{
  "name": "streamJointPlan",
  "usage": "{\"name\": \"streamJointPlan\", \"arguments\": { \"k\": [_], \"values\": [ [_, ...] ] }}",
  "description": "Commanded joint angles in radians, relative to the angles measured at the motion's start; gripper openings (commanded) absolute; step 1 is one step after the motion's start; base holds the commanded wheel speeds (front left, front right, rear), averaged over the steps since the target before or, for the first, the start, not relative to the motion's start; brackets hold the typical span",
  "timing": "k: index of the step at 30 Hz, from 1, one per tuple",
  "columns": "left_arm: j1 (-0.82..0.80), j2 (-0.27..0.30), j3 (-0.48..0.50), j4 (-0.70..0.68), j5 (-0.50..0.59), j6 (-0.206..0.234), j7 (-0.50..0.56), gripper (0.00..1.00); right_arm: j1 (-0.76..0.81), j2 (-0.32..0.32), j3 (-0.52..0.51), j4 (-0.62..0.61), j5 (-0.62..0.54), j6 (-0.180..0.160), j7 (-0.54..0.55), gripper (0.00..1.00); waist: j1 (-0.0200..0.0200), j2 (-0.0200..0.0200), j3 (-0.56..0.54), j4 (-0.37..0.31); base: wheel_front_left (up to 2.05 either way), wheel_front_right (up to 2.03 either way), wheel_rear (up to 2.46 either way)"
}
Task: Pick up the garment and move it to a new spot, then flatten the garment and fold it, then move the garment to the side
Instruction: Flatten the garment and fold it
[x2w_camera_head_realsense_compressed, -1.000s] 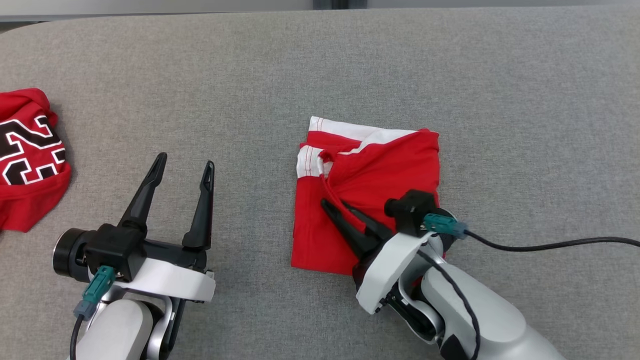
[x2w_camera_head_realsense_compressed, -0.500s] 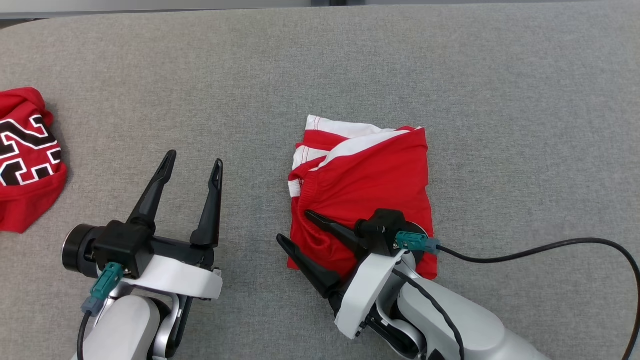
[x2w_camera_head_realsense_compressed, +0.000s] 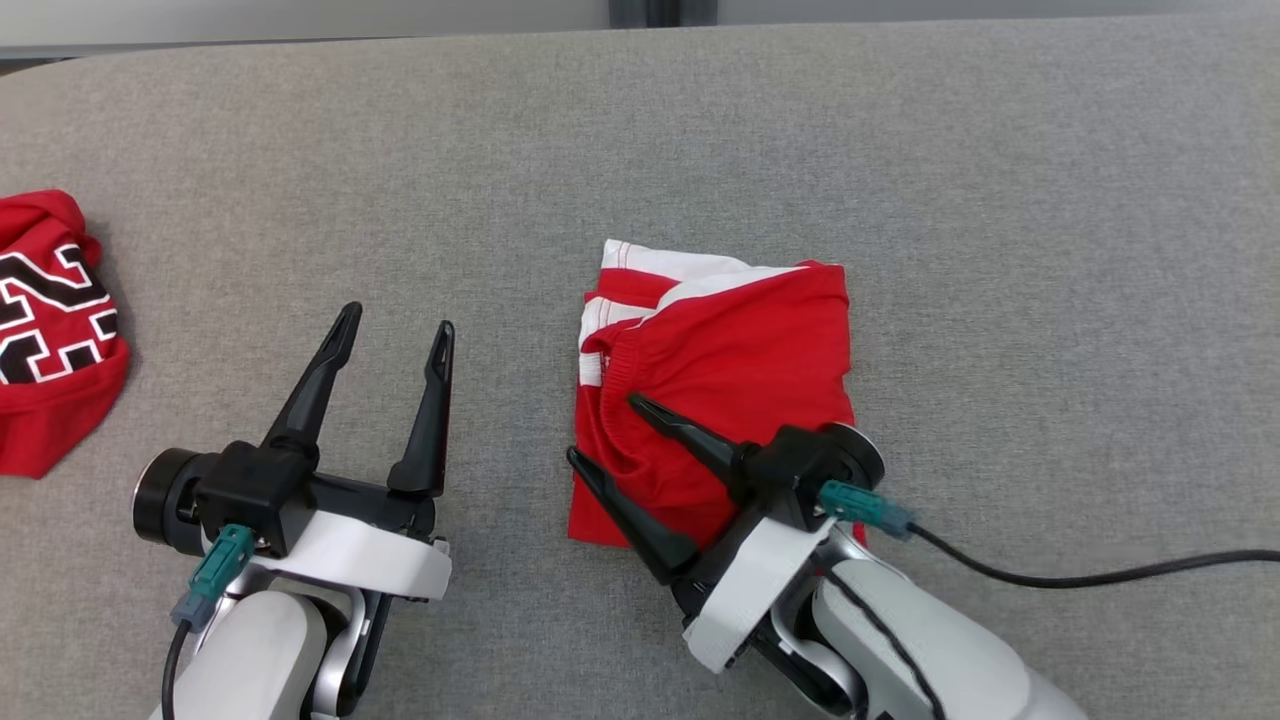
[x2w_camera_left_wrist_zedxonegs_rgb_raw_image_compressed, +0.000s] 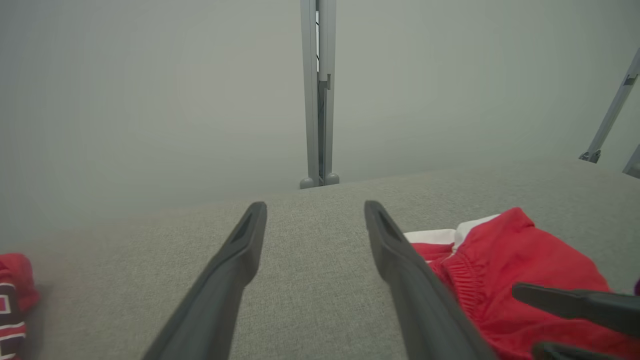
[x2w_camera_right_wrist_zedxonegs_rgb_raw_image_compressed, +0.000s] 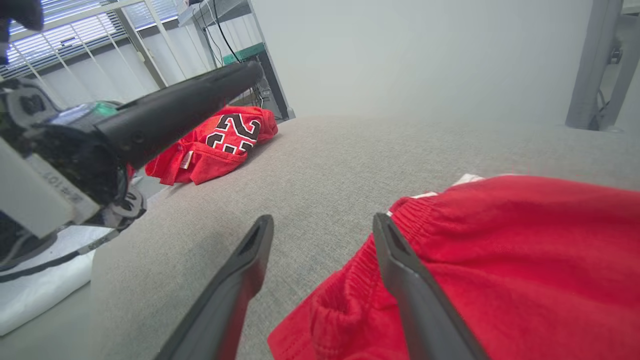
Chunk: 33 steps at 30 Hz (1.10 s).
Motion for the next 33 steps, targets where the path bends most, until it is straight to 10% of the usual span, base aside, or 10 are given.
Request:
{"name": "streamJointPlan", "arguments": {
  "k": [1, 17, 33],
  "values": [
    [-0.006, 0.001, 0.005, 0.001, 0.001, 0.004, -0.005, 1.0, 0.02, -0.006, -0.032, -0.05, -0.003, 0.001, -0.005, 1.0, 0.0, 0.0, -0.005, -0.006, 0.0, 0.0, 0.0],
    [0.053, 0.054, 0.061, -0.043, -0.006, 0.063, 0.003, 1.0, 0.267, -0.006, -0.606, -0.352, -0.26, 0.001, 0.002, 1.0, 0.0, 0.0, -0.068, -0.062, 0.0, 0.0, 0.0],
    [0.14, 0.084, 0.117, -0.081, -0.036, 0.104, 0.002, 1.0, 0.46, -0.006, -0.838, -0.446, -0.335, 0.001, 0.096, 1.0, 0.0, 0.0, -0.137, -0.076, 0.0, 0.0, 0.0]
  ]
}}
